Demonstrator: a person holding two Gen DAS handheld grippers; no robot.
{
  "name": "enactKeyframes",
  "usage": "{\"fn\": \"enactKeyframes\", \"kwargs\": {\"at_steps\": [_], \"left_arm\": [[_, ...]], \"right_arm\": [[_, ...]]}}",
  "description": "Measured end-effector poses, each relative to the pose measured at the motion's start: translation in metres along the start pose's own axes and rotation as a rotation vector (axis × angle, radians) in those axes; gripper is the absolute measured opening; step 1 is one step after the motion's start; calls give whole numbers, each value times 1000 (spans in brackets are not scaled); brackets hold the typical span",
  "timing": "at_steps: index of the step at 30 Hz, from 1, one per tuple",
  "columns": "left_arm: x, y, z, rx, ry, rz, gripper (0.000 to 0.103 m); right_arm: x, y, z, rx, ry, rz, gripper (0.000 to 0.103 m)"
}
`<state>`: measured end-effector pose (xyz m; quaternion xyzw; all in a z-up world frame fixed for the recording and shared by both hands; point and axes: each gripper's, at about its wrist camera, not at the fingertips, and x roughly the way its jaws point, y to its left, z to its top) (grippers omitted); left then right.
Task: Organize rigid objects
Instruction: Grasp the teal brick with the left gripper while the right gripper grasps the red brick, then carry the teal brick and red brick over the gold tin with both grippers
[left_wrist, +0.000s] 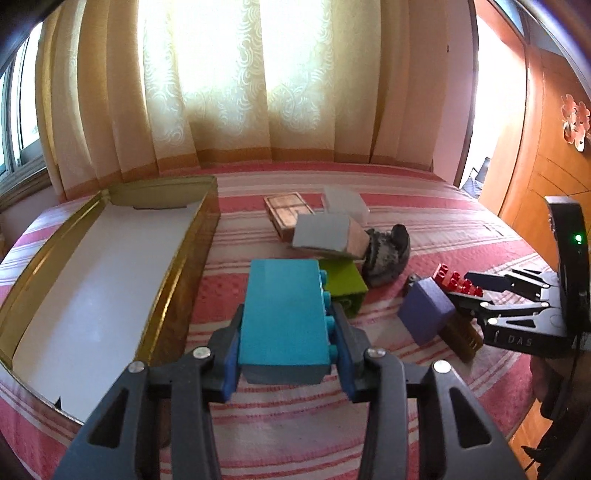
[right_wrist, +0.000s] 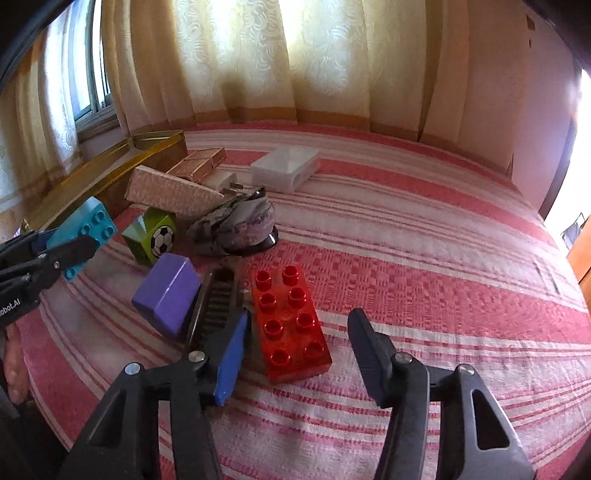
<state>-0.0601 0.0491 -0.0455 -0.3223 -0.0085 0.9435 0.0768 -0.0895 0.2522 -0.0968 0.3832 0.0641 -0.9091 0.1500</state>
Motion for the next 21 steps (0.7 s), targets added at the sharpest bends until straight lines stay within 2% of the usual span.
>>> {"fn": "enactKeyframes", "kwargs": {"at_steps": [1,3,4,6,10,15,21], "left_arm": [[1,1,0,-1,0,-4,41],[-1,0,-1,3,-5,-11,41],[-3,0,-2,7,-11,-16,41],[-5,0,-3,10,-26,-22,41],[-13,1,-6,5,-68,-24,41],[-23,-2,-8,14,-130,-4,41],[-28,1,-7,2,-169,4,41]], "right_arm": [[1,-2,0,8,5,14,46],[3,0,0,-5,4,5,36],[2,3,-1,-20,-2,-4,34],[1,4,0,-25,-12,-18,34],[-10,-2,-2,-2,-85,15,34],[-23,1,-4,-7,-171,-13,34],[-32,-1,-6,5,-241,-23,34]]}}
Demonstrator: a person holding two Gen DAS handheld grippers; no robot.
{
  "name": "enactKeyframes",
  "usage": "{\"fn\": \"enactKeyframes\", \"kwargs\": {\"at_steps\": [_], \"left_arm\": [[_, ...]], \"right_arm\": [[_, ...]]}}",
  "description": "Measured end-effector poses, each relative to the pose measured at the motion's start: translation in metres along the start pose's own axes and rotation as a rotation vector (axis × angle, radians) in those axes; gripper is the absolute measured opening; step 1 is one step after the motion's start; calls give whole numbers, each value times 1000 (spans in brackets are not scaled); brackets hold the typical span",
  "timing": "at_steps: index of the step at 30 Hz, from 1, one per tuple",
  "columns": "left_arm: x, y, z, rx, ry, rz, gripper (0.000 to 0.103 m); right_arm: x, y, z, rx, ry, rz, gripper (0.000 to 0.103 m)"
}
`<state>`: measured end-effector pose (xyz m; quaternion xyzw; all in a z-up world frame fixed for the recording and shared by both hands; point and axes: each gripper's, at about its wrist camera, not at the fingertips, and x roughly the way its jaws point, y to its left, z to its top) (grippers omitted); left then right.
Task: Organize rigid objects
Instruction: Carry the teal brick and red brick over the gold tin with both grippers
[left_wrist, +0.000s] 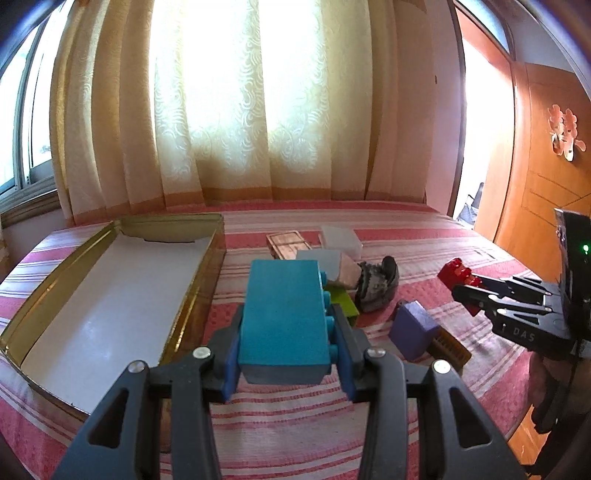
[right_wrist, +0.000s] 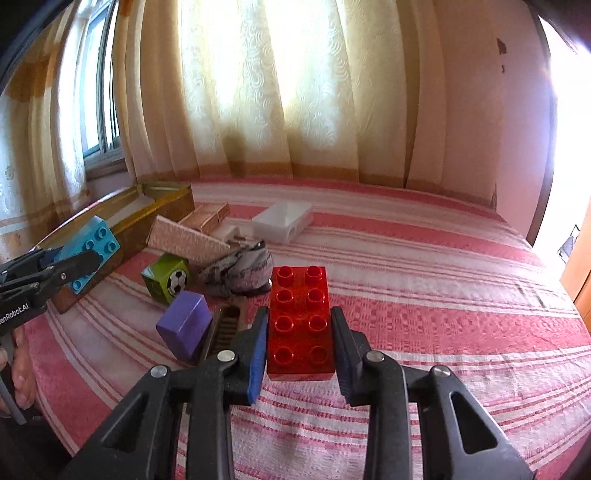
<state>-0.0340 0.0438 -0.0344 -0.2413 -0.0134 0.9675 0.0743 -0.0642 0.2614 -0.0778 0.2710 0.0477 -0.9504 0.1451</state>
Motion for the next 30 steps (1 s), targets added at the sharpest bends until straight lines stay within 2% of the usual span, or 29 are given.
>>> {"fn": "enactKeyframes", "kwargs": {"at_steps": [11,23,30], "left_arm": [[-12,2,-1,-10,-80,28,41],[-21,7,-3,-28,-138,56,41],[-25,8,-4,-36,-162,60,41]], "right_arm": [[-32,5,-8,-7,-200,-66,34],[-51,8,-15,-10,-332,-88,34],[-56,9,-18,-5,-369,-104,34]]}}
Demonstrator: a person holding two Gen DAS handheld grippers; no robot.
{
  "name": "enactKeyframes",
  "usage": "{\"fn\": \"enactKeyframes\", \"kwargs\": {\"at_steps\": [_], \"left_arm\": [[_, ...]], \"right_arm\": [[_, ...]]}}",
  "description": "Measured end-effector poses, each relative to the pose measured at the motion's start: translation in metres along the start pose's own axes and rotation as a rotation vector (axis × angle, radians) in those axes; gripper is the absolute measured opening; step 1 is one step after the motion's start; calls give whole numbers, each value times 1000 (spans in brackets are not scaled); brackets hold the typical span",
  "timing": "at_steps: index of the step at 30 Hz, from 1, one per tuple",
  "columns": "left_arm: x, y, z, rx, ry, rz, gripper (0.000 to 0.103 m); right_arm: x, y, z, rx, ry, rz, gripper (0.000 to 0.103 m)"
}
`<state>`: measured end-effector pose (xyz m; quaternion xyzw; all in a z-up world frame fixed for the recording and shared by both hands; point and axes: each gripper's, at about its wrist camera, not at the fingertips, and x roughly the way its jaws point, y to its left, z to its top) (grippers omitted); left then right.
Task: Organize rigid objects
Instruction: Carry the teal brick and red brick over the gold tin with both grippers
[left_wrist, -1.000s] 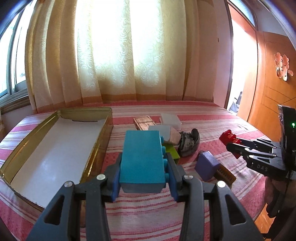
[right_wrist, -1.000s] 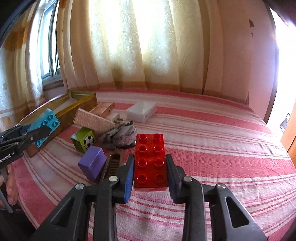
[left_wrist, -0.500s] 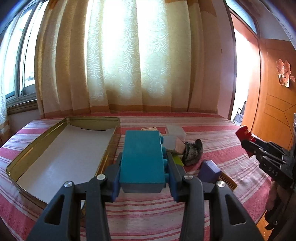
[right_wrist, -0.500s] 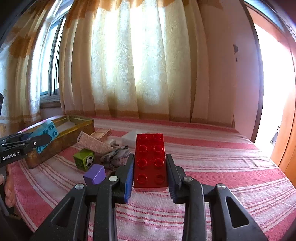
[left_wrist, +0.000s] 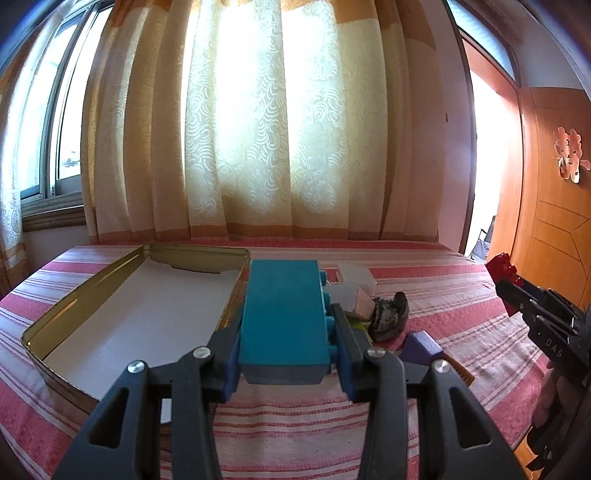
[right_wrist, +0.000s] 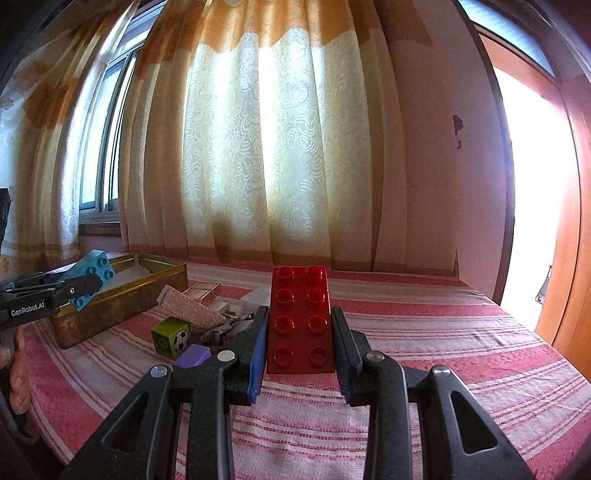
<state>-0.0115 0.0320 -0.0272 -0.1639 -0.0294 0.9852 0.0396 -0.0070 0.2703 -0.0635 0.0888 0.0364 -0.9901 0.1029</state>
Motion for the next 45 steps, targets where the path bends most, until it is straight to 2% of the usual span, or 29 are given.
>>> {"fn": "enactKeyframes", "kwargs": {"at_steps": [8,21,27,34,45], "left_arm": [[-6,2,1,-8,-40,2,41],[-10,8,-1,-22,-52,10,41],[-14,12,-2,-10,-65,42,41],[-18,32,-1,-23,-75,90,41],[-22,51,-1,-36,-92,127,41]], "right_arm": [[-5,-1,-1,8,-25,-17,34],[-11,0,0,35,-59,-55,34],[-10,7,0,37,-62,-61,34],[-7,25,2,28,-52,-44,34],[-3,68,3,-27,-58,30,34]]}}
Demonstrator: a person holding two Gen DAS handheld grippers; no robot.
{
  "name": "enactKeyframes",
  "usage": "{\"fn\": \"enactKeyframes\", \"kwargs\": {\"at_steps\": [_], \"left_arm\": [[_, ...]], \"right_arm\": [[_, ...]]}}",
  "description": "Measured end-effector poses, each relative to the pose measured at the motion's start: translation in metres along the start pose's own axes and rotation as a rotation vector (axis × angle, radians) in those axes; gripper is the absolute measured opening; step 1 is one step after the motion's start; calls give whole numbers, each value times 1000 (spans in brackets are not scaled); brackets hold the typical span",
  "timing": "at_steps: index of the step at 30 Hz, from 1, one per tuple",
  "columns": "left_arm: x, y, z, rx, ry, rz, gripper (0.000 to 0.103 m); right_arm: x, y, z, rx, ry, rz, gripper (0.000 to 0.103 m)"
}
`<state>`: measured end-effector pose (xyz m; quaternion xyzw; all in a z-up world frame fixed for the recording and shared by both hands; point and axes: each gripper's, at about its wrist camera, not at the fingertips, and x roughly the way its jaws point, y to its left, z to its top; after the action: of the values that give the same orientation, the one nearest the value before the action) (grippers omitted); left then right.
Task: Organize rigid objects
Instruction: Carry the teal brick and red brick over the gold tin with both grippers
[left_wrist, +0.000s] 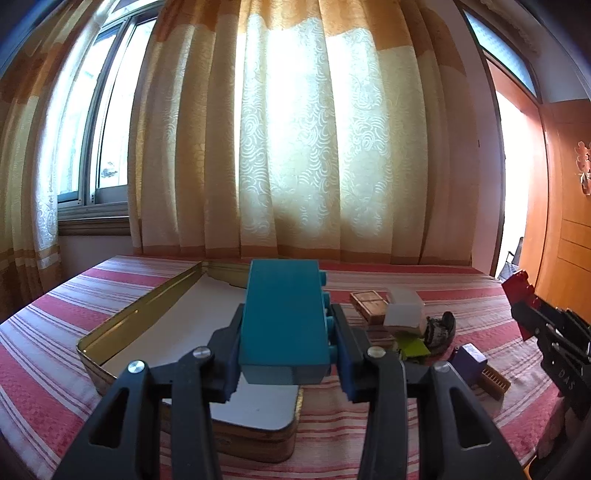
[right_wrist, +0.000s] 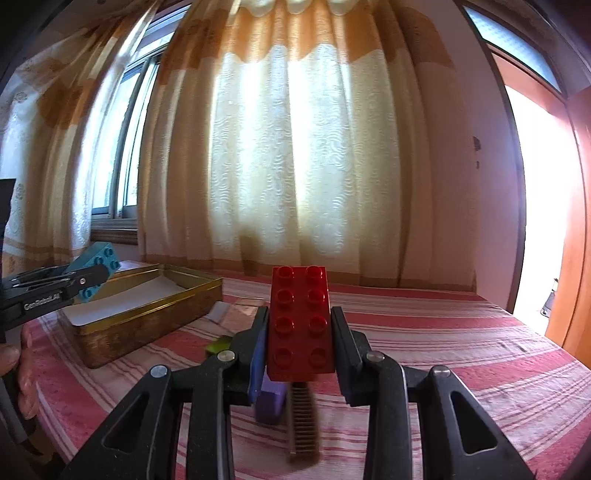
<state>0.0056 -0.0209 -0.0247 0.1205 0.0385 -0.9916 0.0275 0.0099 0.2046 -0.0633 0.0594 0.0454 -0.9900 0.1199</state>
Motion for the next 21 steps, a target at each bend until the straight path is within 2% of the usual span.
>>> {"fn": "enactKeyframes", "kwargs": {"at_steps": [13,21], "left_arm": [[0,19,-1,-25,3,23,41],[0,32,0,-43,6,32,41]], "right_arm": [[5,37,1,-48,12,78,34],[11,54,3,-71,20,86,34]]}}
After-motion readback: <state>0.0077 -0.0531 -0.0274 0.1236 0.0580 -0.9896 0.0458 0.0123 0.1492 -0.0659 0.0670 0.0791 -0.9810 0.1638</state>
